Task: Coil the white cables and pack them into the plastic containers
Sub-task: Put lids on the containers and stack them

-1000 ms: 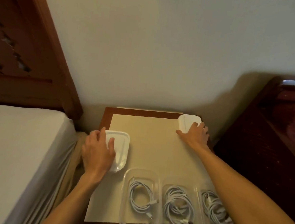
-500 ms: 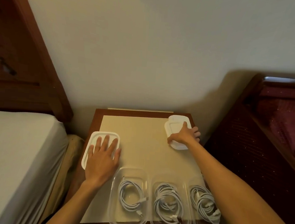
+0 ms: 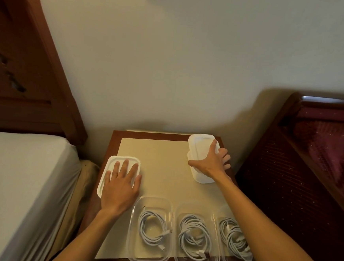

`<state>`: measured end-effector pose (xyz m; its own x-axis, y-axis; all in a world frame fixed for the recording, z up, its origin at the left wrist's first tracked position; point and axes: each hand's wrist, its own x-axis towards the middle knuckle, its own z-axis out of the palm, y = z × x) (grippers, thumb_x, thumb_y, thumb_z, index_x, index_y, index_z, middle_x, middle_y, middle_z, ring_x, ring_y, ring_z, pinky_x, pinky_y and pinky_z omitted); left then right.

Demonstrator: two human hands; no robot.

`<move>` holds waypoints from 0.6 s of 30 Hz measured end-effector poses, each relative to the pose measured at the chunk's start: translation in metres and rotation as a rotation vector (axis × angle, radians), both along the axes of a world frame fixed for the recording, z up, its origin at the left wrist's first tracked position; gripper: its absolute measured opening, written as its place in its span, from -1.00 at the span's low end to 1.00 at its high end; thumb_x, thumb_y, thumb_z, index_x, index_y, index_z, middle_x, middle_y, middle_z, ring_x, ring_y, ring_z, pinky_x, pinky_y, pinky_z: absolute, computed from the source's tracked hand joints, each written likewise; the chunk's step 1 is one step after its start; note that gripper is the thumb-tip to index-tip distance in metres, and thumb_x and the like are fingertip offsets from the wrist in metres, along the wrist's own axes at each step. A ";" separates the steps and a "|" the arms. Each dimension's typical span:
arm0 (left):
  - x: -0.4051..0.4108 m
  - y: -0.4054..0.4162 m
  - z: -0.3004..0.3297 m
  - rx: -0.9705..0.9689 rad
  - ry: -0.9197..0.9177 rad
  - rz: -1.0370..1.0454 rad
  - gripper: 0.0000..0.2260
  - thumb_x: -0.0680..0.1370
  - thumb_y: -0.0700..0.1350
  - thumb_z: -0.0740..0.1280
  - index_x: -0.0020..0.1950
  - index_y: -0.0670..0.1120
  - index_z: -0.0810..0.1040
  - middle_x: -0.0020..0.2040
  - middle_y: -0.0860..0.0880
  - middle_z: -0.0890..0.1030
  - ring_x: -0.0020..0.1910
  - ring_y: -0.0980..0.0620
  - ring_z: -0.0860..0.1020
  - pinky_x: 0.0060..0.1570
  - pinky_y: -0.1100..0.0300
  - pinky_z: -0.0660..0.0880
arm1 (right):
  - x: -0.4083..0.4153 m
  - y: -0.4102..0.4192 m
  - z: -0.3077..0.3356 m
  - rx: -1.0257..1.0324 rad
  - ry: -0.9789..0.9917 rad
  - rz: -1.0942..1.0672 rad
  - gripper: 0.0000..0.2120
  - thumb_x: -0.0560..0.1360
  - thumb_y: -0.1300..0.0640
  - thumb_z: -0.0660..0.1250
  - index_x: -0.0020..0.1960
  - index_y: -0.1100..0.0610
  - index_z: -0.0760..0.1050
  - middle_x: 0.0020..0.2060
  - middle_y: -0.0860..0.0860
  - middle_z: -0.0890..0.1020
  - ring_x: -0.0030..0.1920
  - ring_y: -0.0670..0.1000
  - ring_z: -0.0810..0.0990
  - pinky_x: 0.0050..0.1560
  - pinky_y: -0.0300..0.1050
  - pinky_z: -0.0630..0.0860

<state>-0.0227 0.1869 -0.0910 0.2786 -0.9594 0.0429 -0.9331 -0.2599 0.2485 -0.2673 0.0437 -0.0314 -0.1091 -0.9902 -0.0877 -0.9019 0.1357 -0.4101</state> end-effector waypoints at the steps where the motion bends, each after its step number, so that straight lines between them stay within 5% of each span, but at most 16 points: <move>1: 0.000 0.000 0.001 0.000 0.002 -0.002 -0.37 0.53 0.27 -0.24 0.58 0.12 0.03 0.60 0.02 -0.01 0.58 -0.08 -0.09 0.51 -0.06 -0.19 | 0.000 0.009 0.008 -0.015 -0.080 0.022 0.02 0.33 -0.29 0.44 0.53 -0.07 -0.11 0.43 0.14 0.07 0.39 0.20 0.17 0.36 0.21 0.29; 5: -0.002 -0.001 0.016 -0.089 0.095 -0.004 -0.38 0.57 0.27 -0.17 0.55 0.03 0.18 0.58 -0.05 0.14 0.57 -0.10 0.07 0.52 -0.11 -0.06 | -0.002 0.072 0.042 0.035 -0.647 0.099 -0.85 0.62 -0.03 0.14 0.15 -0.01 0.35 0.24 0.14 0.42 0.06 0.03 0.46 0.03 -0.04 0.54; 7: -0.012 0.011 0.030 -0.306 0.167 0.015 -0.45 0.62 0.22 -0.08 0.46 -0.04 0.36 0.49 -0.08 0.35 0.48 -0.11 0.29 0.49 -0.05 0.13 | -0.004 0.111 0.050 0.083 -0.891 0.050 -0.78 0.66 -0.02 0.04 0.05 0.01 0.43 0.09 0.11 0.56 0.02 0.00 0.54 0.07 -0.02 0.58; 9: -0.035 0.032 0.049 -0.481 0.376 0.046 -0.53 0.65 0.16 0.03 0.37 -0.08 0.48 0.34 -0.06 0.53 0.32 -0.04 0.48 0.34 0.13 0.32 | -0.006 0.146 0.052 0.058 -0.897 0.066 -0.73 0.66 0.04 0.06 0.04 0.08 0.51 -0.04 0.08 0.63 -0.06 -0.04 0.58 -0.08 -0.17 0.55; 13: -0.079 0.079 0.067 -0.386 0.742 0.069 -0.61 0.60 0.20 0.11 0.19 0.00 0.56 0.09 0.07 0.62 0.03 0.16 0.56 0.02 0.34 0.45 | 0.004 0.201 0.035 0.075 -0.846 0.164 -0.81 0.63 0.18 0.13 0.11 0.02 0.50 -0.07 -0.11 0.62 -0.04 -0.06 0.59 -0.19 -0.35 0.44; 18: -0.080 0.102 0.045 -0.404 0.662 0.188 -0.82 0.61 -0.07 0.24 0.17 0.03 0.57 -0.02 0.08 0.63 -0.10 0.11 0.57 0.00 0.10 0.59 | 0.022 0.232 0.005 -0.016 -0.556 0.253 -0.68 0.61 0.17 0.14 0.35 0.01 0.37 0.06 -0.06 0.56 0.06 -0.04 0.52 -0.01 -0.27 0.42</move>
